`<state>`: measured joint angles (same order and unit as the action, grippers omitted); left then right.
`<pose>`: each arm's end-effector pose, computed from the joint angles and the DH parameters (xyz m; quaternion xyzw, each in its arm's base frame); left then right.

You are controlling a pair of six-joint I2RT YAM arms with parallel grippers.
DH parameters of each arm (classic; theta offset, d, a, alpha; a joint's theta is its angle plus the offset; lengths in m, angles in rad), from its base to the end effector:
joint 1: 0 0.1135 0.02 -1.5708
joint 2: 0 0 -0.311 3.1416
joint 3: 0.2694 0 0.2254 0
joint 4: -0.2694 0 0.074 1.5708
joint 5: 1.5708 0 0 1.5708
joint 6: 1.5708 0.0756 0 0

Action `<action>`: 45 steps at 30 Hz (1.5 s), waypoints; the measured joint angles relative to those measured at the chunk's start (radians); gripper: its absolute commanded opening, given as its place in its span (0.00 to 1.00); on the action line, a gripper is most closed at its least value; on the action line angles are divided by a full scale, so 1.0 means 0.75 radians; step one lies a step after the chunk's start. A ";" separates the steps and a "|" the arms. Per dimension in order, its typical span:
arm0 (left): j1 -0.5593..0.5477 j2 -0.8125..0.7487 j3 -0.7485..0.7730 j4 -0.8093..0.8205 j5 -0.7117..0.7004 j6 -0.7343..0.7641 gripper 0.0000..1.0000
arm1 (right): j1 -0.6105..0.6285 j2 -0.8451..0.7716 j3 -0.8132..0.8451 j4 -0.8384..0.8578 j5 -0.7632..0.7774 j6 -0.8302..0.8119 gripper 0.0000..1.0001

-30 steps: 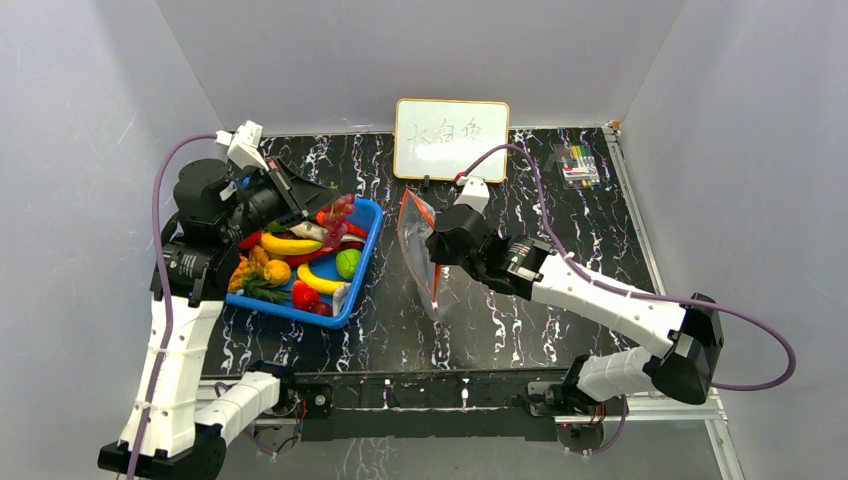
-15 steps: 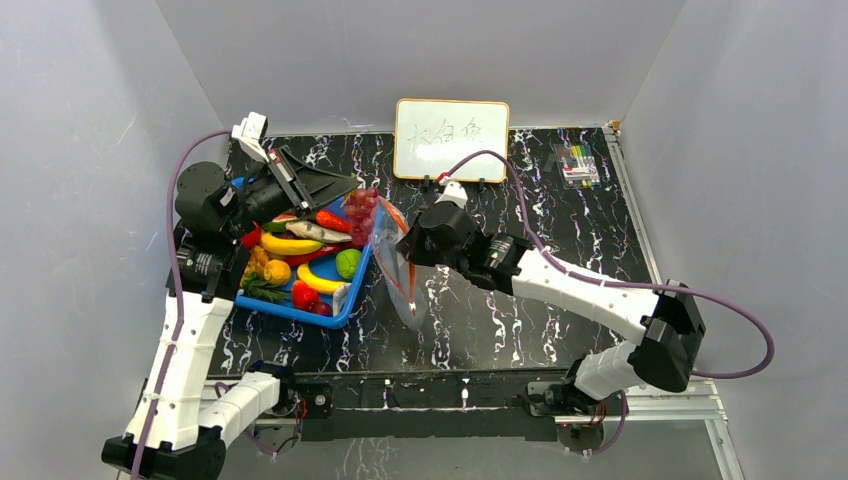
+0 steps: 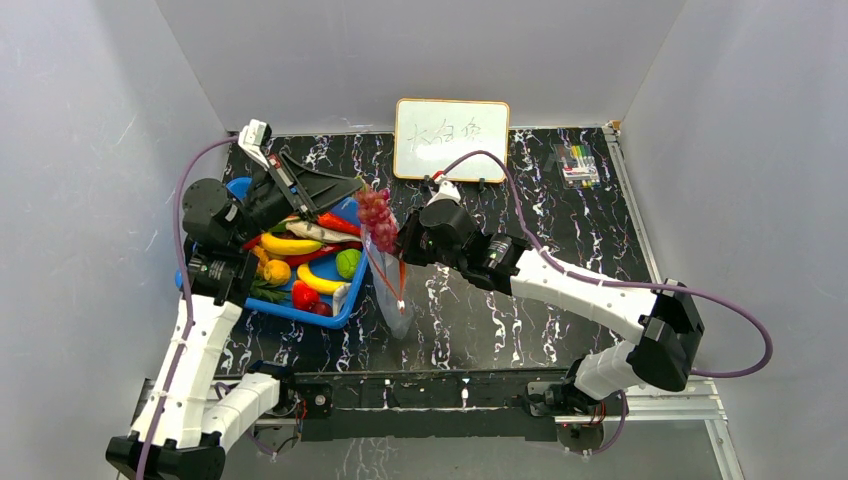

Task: Place the food in the zip-top bag and seal the zipper
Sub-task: Place the fake fruit in the zipper food storage bag.

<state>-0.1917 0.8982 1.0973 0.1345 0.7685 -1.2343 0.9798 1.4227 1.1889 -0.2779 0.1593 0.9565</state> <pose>0.1359 -0.0799 0.5006 -0.0029 0.6183 -0.6585 0.4291 0.1933 0.2665 0.3563 0.0302 0.8607 0.3759 0.3420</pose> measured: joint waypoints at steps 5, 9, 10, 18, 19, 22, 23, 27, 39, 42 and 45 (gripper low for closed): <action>0.000 0.002 -0.099 0.047 0.000 -0.039 0.00 | 0.000 0.000 -0.003 0.020 -0.012 0.007 0.00; 0.000 -0.010 -0.105 -0.029 -0.023 0.037 0.00 | 0.000 -0.001 -0.011 0.027 -0.011 0.011 0.00; 0.000 -0.016 -0.105 -0.056 -0.032 0.063 0.00 | 0.000 -0.001 -0.011 0.027 -0.010 0.012 0.00; 0.000 -0.028 -0.128 -0.158 -0.053 0.157 0.00 | 0.000 -0.035 -0.015 0.036 -0.018 -0.002 0.00; 0.000 -0.028 -0.129 -0.164 -0.053 0.162 0.00 | 0.000 -0.043 -0.019 0.049 -0.023 -0.010 0.00; 0.000 -0.034 -0.138 -0.185 -0.058 0.183 0.00 | 0.000 -0.064 -0.028 0.069 -0.028 -0.028 0.00; 0.000 -0.036 -0.141 -0.200 -0.061 0.195 0.00 | 0.000 -0.066 -0.028 0.073 -0.027 -0.035 0.00; 0.000 -0.038 -0.141 -0.294 -0.069 0.282 0.00 | 0.000 -0.067 -0.028 0.089 -0.028 -0.058 0.00; 0.000 -0.006 -0.094 -0.551 -0.082 0.479 0.00 | 0.000 -0.067 -0.036 0.110 -0.062 -0.064 0.00; 0.000 -0.001 -0.094 -0.568 -0.078 0.485 0.08 | 0.000 -0.067 -0.046 0.129 -0.073 -0.061 0.00; 0.000 0.009 -0.094 -0.569 -0.066 0.503 0.40 | 0.000 -0.067 -0.047 0.134 -0.080 -0.058 0.00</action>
<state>-0.1917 0.9047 1.0267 -0.2920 0.7193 -0.8570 0.9798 1.3727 1.1534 -0.1772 0.0994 0.9127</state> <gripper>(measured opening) 0.141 0.009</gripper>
